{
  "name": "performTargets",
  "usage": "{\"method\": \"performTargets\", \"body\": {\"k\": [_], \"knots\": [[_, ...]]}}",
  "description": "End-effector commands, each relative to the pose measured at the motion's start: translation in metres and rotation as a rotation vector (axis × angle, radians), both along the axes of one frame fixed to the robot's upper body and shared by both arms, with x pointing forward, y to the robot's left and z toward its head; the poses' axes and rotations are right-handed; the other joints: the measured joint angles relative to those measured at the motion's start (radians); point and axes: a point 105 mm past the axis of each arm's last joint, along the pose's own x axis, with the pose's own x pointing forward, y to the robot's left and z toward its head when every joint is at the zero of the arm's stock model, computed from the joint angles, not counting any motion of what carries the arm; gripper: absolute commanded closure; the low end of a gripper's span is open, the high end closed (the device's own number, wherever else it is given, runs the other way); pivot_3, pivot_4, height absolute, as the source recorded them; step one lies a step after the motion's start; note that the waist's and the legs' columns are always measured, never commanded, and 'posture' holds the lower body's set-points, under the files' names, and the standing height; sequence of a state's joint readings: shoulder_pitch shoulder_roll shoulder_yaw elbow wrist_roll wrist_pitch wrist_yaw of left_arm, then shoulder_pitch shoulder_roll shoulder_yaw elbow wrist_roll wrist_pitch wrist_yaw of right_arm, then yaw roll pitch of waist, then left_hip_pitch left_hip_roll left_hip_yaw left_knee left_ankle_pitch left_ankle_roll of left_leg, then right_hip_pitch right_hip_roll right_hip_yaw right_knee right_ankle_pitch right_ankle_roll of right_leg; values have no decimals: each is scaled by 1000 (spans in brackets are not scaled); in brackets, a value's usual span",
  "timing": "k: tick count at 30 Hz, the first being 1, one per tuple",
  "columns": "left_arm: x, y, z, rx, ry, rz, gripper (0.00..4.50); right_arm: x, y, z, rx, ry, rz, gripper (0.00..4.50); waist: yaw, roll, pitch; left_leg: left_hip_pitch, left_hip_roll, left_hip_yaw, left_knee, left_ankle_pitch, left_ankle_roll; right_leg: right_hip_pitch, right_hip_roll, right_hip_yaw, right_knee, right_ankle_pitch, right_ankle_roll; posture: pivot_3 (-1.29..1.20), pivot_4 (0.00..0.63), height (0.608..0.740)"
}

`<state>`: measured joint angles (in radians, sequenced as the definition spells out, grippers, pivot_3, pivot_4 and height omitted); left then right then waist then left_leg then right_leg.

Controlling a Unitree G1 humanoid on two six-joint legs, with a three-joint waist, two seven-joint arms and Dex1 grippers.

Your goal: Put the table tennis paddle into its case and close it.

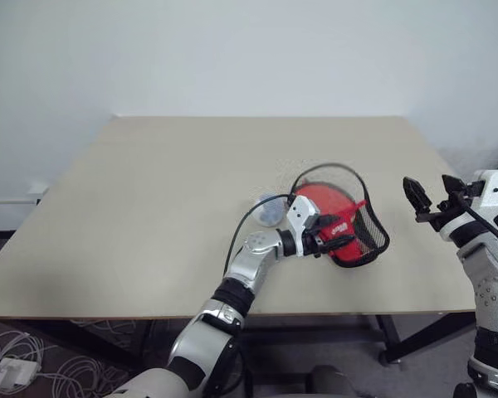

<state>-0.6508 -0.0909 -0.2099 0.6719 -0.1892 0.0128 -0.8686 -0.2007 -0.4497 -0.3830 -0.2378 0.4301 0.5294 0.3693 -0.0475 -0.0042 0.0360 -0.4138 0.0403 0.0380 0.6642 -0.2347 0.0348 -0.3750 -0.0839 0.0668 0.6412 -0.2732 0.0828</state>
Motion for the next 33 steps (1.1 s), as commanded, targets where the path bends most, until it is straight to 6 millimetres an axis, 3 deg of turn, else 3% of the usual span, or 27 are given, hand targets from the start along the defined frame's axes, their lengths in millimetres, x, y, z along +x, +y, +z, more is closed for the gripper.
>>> {"method": "performTargets", "body": {"k": [1, 5, 10, 15, 21, 24, 33], "knots": [[2, 14, 18, -17, -49, -12, 1288, -2, 16, -3, -61, 21, 77, 20, 0, 0, 0, 0, 0, 0, 0, 0, 0, 0, 0, 0, 0, 0, 0, 0, 0, 728], [-4, 47, 26, -20, -64, -87, 1288, -10, 42, -17, -112, 78, 195, 20, 0, 1, 0, 0, 0, 0, 0, 0, 0, 0, 0, 0, 0, 0, 0, 0, 0, 728], [-10, 89, 19, 60, -56, -102, 1288, -20, 75, -40, -169, 150, 307, 20, 0, 1, 0, 1, 1, 0, 0, 0, 0, 0, 0, 0, 1, 0, 0, 0, 0, 728], [-8, 116, 17, 100, -38, -64, 1288, -23, 99, -65, -213, 220, 355, 20, 4, -1, 1, 0, 1, 0, 1, 0, 0, 1, -1, -1, 0, 0, 0, 0, 0, 728], [-8, 121, 13, 121, -38, -51, 1288, -22, 114, -85, -234, 288, 367, 20, 3, -2, 0, 0, 1, 0, 1, 0, 0, 1, 0, -1, 1, 0, 0, 0, 0, 728], [-8, 119, 12, 122, -50, -49, 1288, -23, 115, -99, -253, 355, 367, 20, 3, -2, 0, 0, 1, 0, 1, 0, 0, 1, 0, -1, 1, 0, 0, 0, 0, 728], [-8, 115, 11, 120, -65, -42, 1288, -25, 118, -118, -233, 472, 357, 20, 3, -2, 0, 1, 1, 0, 1, 0, 0, 1, 0, -1, 1, 0, 0, 0, 0, 728]]}}
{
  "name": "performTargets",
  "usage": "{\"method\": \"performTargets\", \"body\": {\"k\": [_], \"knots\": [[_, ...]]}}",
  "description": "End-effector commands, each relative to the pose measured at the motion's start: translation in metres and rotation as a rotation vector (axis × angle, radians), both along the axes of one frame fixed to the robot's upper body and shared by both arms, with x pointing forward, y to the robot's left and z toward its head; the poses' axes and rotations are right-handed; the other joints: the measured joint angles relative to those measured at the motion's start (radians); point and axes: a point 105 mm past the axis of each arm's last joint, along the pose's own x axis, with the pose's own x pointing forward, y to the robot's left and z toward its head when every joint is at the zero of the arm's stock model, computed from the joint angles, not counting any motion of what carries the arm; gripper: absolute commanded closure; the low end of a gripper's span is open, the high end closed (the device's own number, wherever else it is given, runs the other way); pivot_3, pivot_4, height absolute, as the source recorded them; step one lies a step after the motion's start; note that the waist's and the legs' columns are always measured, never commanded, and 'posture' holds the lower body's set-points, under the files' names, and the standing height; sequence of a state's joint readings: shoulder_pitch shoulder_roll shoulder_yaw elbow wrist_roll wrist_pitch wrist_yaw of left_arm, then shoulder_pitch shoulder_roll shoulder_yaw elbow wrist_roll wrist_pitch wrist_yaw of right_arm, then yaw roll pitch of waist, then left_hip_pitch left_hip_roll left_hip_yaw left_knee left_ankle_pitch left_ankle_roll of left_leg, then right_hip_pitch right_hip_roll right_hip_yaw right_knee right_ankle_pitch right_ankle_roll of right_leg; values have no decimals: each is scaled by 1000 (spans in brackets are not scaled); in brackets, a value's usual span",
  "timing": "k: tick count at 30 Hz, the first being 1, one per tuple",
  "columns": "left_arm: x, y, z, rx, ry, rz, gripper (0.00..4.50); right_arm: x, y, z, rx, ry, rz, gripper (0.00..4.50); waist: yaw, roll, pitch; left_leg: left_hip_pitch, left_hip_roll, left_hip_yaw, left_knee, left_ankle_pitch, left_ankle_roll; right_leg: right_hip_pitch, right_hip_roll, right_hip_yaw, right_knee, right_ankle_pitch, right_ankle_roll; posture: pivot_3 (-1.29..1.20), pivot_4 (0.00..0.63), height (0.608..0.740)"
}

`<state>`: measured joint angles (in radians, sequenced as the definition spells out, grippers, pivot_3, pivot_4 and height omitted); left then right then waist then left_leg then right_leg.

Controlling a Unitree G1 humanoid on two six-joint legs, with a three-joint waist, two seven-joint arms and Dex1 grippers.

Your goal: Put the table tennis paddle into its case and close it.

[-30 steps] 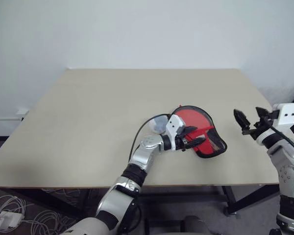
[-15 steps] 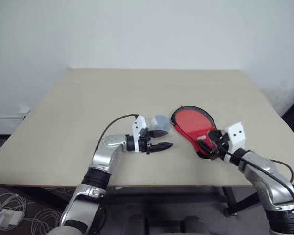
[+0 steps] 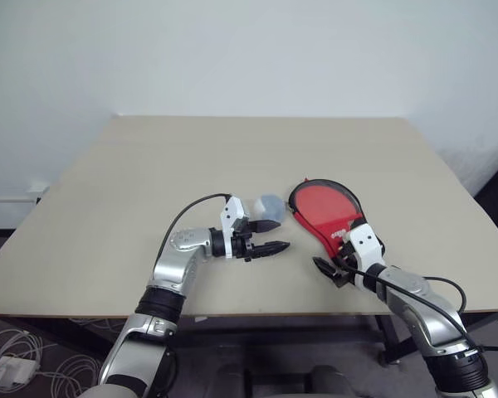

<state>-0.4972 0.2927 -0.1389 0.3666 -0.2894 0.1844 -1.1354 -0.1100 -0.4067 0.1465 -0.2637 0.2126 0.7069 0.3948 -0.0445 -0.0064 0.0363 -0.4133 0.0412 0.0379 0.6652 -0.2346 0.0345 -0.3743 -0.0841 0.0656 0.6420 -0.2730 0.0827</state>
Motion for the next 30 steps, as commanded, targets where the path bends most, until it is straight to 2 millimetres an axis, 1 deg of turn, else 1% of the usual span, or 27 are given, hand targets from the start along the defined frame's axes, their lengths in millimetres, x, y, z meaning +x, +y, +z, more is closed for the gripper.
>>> {"method": "performTargets", "body": {"k": [1, 4, 6, 8, 12, 14, 15, 20, 22, 26, 28, 30], "knots": [[0, -4, 12, -14, -56, -12, 1288, 3, -2, -1, -2, 28, -27, 20, 0, 0, 0, 0, 0, 0, 0, 0, 0, 0, 0, 0, 0, 0, 0, 0, 0, 728], [0, -8, 12, -20, -57, -14, 1288, 2, -6, -8, -13, 76, -46, 628, 0, -1, 0, 0, 0, 0, 0, 0, 0, 0, 0, 0, 0, 0, 0, 0, 0, 728], [-3, -13, 11, -26, -56, -24, 1288, 1, -7, -13, -12, 108, -48, 1276, 0, -1, -1, 0, 0, 0, 0, 0, 0, 1, 0, 0, 0, 0, 0, 0, 0, 728], [-4, -15, 11, -37, -48, -25, 1288, -1, -4, -12, -3, 114, -35, 2001, 0, -1, -1, 0, 0, 0, 0, 0, 0, 1, 0, 0, 0, 0, 0, 0, 0, 728], [-3, -17, 12, -49, -38, -13, 1288, 1, -15, -22, -35, 170, -99, 3537, -1, -2, -1, 1, 0, 0, 0, 0, 0, 1, 0, 0, 0, 0, 0, 0, 0, 728], [-4, -17, 11, -47, -37, -15, 1288, 1, -18, -25, -47, 185, -111, 4212, -1, -2, -1, 2, 0, 0, 0, 0, 0, 1, 0, 0, 0, 0, 0, 0, 0, 728], [-5, -17, 11, -47, -36, -15, 1288, 0, -19, -26, -48, 194, -112, 4446, -1, -3, -2, 2, 0, 0, 0, 0, 0, 1, 0, 0, 0, 0, 0, 0, 0, 728], [-7, -17, 9, -44, -31, -16, 1288, 3, -19, -18, -6, 186, -131, 4446, -1, -6, -3, 3, 0, 0, 0, 0, 0, 1, 0, 0, 0, 0, 0, 0, 0, 728], [-8, -17, 9, -42, -31, -17, 1288, 4, -15, -10, 50, 184, -132, 4446, -1, -6, -4, 3, 0, 0, 0, 0, 0, 1, 0, 0, 0, 0, 0, 0, 0, 728], [-6, -14, 9, -34, -32, -8, 1288, 0, -7, 12, 199, 190, -133, 4446, 1, -5, -3, 1, 0, 0, 0, 0, 0, 1, 0, 0, 0, 0, 0, 0, 0, 728], [-6, -13, 10, -34, -33, -7, 1288, -4, 0, 22, 303, 211, -135, 4446, 0, -5, -3, 1, 0, 0, 0, 0, 0, 1, 0, 0, 0, 0, 0, 0, 0, 728], [-6, -13, 10, -33, -34, -6, 1288, -12, 9, 28, 360, 238, -122, 4446, 0, -5, -3, 0, 0, 0, -1, 0, 0, 0, 0, 0, 0, 0, 0, 0, 0, 728]]}}
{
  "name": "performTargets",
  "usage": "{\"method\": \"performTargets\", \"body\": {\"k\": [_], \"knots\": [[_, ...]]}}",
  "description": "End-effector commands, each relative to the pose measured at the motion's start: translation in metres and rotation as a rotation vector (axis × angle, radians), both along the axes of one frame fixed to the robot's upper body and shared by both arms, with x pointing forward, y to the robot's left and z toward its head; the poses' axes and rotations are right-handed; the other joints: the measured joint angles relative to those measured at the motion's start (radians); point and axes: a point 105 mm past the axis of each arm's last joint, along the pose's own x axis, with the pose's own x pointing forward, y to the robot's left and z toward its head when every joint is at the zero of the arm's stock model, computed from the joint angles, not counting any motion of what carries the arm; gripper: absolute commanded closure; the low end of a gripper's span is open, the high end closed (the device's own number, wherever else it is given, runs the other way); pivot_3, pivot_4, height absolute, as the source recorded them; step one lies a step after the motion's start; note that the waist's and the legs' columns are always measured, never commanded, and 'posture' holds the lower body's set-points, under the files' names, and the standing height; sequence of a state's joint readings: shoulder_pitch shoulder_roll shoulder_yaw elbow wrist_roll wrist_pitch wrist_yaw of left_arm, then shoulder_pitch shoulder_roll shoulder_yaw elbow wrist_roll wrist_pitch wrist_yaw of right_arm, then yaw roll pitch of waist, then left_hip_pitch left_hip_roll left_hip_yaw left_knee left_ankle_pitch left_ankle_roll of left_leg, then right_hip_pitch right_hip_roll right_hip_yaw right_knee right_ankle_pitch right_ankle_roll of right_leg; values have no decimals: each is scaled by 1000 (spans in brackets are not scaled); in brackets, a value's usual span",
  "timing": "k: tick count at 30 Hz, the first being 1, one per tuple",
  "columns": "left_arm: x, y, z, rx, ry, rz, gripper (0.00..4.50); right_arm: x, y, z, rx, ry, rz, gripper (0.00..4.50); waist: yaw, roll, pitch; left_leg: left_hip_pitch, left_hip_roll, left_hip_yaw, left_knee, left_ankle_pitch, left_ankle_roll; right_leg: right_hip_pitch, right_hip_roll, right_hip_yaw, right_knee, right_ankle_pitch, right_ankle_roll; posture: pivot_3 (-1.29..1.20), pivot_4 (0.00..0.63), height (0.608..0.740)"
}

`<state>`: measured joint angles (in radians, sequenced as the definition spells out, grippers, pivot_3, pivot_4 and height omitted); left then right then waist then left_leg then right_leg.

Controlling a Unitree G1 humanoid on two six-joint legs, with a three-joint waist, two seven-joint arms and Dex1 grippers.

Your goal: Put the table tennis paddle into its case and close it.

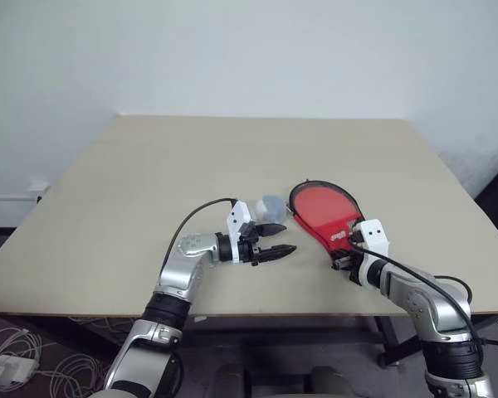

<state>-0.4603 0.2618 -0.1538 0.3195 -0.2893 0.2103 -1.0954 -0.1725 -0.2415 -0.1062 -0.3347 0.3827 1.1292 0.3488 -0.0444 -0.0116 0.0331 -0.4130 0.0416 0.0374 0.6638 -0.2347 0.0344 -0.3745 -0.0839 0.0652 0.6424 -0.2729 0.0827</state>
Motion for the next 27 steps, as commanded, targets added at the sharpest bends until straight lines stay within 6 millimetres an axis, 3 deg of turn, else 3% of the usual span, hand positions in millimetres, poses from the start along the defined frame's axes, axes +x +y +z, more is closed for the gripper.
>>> {"method": "performTargets", "body": {"k": [1, 9, 14, 18, 27], "knots": [[0, -3, 14, -14, -57, -15, 1288, -14, 18, 20, 107, -3, 44, 4446, 0, 0, 0, 0, 0, 0, -1, 0, 0, 0, 0, 0, 0, 0, 0, 0, 0, 728], [-1, -4, 12, -10, -50, -25, 1288, -45, 47, 18, 159, 73, 93, 4446, -1, 1, 0, 0, 0, 0, 0, 0, 0, 0, 0, 0, 0, 0, 0, 0, 0, 728], [1, -6, 13, -12, -50, -32, 1288, -31, 33, 26, -16, -87, 19, 4446, -2, 1, 0, 0, 0, 1, 0, 0, 0, -1, 0, 0, 0, 0, 0, 0, 0, 728], [1, -8, 13, -12, -50, -39, 1288, -25, 19, 21, -71, -96, -40, 4446, -3, 1, 0, 0, 0, 1, 0, 0, 0, -1, 0, 0, 0, 0, 0, 0, 0, 728], [1, -9, 13, -11, -57, -42, 1288, -14, -2, -2, -225, -72, -48, 1351, -3, 1, 0, 0, 0, 1, 0, 0, 0, -1, 0, 0, -1, 0, 0, 0, 0, 728]]}}
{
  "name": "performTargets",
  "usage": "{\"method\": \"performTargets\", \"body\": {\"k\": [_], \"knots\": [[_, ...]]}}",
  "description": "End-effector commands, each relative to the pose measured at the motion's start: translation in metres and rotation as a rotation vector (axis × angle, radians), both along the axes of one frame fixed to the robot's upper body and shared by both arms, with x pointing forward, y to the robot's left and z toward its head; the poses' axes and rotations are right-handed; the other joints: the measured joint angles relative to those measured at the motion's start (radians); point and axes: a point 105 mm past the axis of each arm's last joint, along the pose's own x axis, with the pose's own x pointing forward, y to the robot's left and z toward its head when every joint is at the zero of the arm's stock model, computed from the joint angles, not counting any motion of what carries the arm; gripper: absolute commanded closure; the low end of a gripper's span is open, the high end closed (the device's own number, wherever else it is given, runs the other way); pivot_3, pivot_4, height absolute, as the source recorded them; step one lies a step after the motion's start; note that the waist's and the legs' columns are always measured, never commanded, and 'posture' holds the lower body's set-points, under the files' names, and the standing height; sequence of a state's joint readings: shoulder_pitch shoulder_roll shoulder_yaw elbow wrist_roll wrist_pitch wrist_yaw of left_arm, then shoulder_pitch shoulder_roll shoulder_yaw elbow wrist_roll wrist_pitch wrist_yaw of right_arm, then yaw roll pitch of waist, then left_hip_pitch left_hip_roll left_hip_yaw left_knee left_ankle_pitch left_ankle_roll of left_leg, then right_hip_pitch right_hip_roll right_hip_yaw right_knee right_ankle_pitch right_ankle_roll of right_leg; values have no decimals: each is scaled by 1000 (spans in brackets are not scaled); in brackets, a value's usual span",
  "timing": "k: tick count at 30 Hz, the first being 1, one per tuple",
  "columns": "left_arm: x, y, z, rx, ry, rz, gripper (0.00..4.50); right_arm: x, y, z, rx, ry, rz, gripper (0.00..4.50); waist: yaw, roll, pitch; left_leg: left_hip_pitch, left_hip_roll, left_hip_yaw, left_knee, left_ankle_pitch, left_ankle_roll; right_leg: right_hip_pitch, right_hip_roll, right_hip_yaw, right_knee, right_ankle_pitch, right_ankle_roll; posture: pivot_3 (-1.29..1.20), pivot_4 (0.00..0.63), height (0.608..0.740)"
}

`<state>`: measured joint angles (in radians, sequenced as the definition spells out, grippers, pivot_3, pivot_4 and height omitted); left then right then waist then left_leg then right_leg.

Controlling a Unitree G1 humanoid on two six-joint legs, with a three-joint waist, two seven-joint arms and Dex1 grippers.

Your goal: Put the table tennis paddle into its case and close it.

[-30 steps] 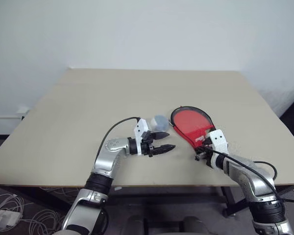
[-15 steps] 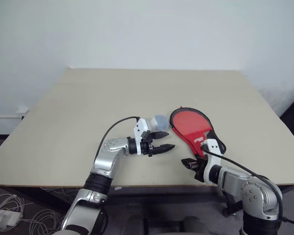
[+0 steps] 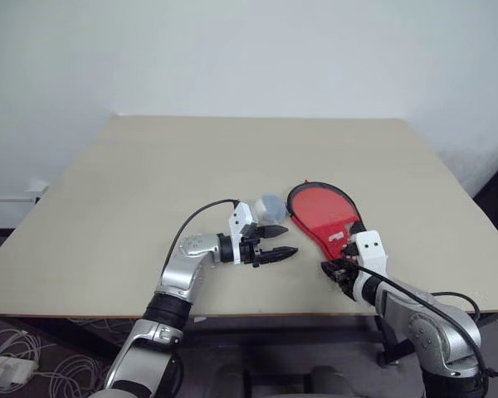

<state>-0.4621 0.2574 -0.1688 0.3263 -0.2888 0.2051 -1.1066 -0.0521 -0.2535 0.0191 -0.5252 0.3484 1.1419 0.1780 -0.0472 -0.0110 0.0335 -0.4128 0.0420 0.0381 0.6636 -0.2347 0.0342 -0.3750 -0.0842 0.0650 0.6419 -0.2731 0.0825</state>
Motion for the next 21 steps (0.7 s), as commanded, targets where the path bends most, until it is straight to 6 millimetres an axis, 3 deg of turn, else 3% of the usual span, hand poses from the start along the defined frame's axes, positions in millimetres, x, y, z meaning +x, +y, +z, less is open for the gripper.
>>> {"method": "performTargets", "body": {"k": [1, 2, 10, 21], "knots": [[4, -5, 15, -14, -63, -18, 1288, 11, -12, 0, -85, -43, -14, 962, 0, 0, 0, 0, 0, 0, 0, 0, 0, 0, 0, 0, 0, 0, 0, 0, 0, 728], [4, -5, 15, -14, -65, -17, 1288, 13, -14, -1, -111, -55, -4, 667, 1, 0, 0, 0, 0, 0, 0, 0, 0, 0, 0, 0, 0, 0, 0, 0, 0, 728], [4, -3, 14, -18, -70, -8, 1288, 13, -14, 11, -129, -144, 65, 667, 2, 0, 0, 0, 0, 0, 1, 0, 0, 1, 0, 0, 0, 0, 0, 0, 0, 728], [5, -4, 13, -13, -95, -1, 1288, 9, -22, -25, -269, -34, 89, 667, 2, -1, 0, 1, 0, 0, 1, 0, 0, 0, 0, 0, -1, 0, 0, 0, 0, 728]]}}
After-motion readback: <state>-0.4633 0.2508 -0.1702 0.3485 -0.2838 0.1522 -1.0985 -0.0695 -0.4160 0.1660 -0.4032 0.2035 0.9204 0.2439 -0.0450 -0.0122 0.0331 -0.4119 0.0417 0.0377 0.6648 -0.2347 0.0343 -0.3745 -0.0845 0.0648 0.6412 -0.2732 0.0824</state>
